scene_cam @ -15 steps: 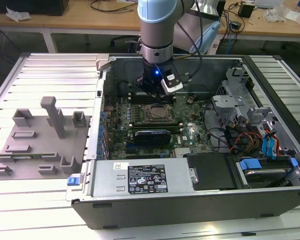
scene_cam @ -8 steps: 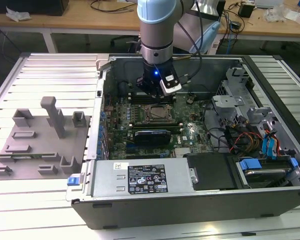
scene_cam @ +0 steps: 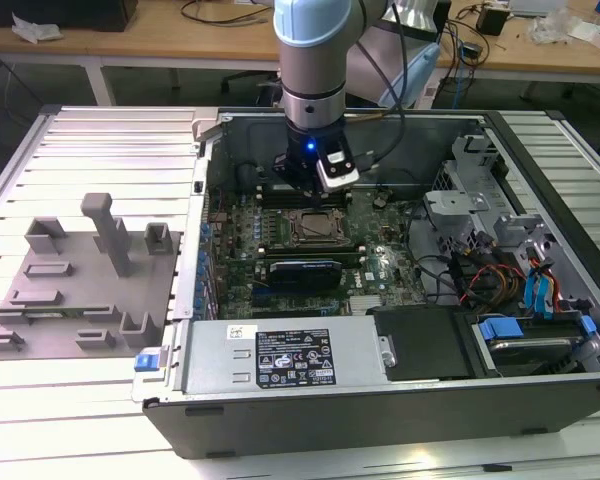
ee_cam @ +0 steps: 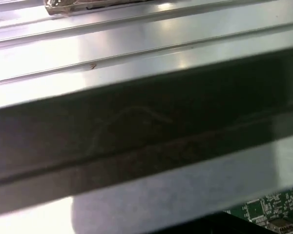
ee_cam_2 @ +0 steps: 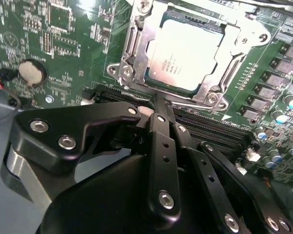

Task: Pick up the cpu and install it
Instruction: 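Install the first cpu locking lever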

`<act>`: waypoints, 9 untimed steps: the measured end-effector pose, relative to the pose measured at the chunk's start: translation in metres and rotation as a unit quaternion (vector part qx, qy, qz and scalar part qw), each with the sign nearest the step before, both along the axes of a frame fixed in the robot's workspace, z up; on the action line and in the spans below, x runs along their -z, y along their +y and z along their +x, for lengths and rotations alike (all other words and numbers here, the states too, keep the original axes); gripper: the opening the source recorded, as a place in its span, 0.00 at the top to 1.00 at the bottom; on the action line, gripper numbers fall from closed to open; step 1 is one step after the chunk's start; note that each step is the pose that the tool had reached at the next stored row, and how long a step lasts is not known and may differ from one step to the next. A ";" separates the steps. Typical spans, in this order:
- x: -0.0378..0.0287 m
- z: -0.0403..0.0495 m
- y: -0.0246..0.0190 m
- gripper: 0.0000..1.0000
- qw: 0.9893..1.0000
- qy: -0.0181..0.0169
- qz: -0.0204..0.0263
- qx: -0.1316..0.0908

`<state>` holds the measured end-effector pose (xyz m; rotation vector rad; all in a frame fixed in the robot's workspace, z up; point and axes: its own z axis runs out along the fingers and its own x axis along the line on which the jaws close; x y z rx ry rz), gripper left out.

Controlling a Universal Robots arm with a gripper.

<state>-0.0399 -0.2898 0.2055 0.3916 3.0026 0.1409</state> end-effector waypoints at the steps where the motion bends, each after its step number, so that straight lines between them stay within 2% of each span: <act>1: 0.0002 0.0000 0.0000 0.89 1.000 0.000 0.000 0.007; 5: 0.0008 0.0000 0.0000 0.89 1.000 -0.001 -0.005 0.024; 9: 0.0013 0.0000 0.0004 0.89 0.999 -0.007 -0.007 0.034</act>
